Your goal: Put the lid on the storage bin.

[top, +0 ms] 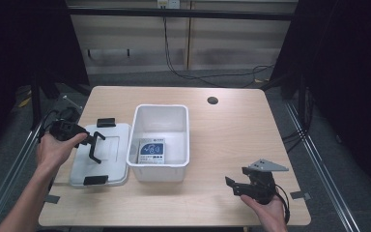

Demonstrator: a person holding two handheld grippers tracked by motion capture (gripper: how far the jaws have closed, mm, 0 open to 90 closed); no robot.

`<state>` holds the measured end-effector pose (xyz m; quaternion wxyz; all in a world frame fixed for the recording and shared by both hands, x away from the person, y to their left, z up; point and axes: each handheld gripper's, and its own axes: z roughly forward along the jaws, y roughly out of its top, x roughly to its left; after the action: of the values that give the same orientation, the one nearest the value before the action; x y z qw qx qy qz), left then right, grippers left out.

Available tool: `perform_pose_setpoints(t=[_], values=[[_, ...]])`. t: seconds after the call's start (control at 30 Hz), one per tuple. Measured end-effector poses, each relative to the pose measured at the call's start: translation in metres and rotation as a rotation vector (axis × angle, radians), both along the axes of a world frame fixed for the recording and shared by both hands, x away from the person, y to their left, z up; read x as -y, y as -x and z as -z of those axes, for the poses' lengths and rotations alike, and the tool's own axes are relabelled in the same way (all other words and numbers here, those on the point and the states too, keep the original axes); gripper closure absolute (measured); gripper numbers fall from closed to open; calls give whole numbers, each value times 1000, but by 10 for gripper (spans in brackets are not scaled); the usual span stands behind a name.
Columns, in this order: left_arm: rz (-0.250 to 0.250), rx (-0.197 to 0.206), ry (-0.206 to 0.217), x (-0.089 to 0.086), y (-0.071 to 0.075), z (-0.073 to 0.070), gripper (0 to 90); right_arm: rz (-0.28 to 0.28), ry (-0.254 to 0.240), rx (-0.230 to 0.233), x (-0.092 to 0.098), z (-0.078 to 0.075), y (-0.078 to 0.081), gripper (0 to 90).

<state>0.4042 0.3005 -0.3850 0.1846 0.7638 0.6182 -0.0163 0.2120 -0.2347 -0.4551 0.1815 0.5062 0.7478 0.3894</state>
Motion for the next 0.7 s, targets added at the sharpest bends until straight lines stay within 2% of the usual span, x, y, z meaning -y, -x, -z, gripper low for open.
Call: perform_pose_setpoints(t=[0.1,0.17,0.33,0.4,0.57,0.7], values=[[-11,-25,-31,2,-4,7,687,-4,4,2,0,0,0,252],[-23,-30,-24,2,-6,10,691,-6,4,1,0,0,0,252],[-24,-65,-46,7,-10,15,695,-7,2,-6,-1,0,0,252],[-50,-75,-57,9,-11,17,694,-11,4,-6,-1,0,0,252],[-95,-108,-105,12,-15,17,697,-11,6,-10,-2,1,0,252],[-95,-135,-134,17,-18,21,714,-15,4,-8,-2,1,0,252]])
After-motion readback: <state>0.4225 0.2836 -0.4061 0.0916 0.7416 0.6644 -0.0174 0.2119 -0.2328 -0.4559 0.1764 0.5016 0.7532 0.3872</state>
